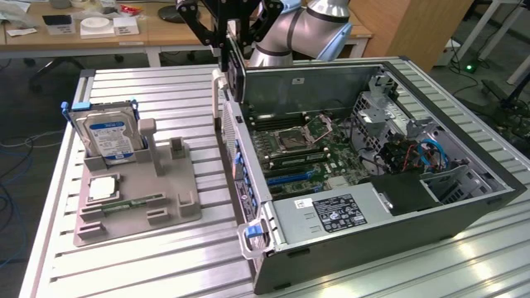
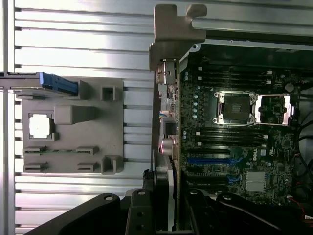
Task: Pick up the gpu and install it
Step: 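Pick up the gpu and move the gpu toward the slot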
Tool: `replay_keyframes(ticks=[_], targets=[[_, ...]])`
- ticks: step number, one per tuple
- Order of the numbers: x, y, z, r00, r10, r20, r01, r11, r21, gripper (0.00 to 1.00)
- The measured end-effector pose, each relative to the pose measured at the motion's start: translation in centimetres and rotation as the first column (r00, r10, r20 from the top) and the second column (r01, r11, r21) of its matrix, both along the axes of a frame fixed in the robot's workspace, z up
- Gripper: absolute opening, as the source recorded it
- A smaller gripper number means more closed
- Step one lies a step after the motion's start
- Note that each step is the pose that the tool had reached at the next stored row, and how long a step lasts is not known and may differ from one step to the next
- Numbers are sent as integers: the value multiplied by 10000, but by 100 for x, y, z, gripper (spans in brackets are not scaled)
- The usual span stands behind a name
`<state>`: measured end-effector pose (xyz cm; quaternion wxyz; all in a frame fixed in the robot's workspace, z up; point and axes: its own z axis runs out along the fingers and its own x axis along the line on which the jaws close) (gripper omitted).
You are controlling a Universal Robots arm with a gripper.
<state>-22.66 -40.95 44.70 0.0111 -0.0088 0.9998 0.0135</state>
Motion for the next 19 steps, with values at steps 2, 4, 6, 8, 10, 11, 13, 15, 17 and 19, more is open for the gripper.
replay_keyframes(ticks=[2, 4, 6, 8, 10, 11, 13, 15, 17, 19], targets=[[6, 0, 0, 10000, -1, 0, 1, 10000, 0, 28], [16, 0, 0, 10000, 0, 0, 0, 10000, 0, 28], [27, 0, 0, 10000, 0, 0, 0, 10000, 0, 28], [35, 0, 0, 10000, -1, -1, 1, 10000, -1, 28], [45, 0, 0, 10000, -1, 0, 1, 10000, 0, 28], [50, 0, 0, 10000, -1, 0, 1, 10000, -1, 28], [58, 0, 0, 10000, 0, 0, 0, 10000, 0, 28], [67, 0, 0, 10000, 0, 0, 0, 10000, 0, 28], [76, 0, 0, 10000, -1, 0, 1, 10000, 0, 28], [86, 0, 0, 10000, -1, 0, 1, 10000, 0, 28]])
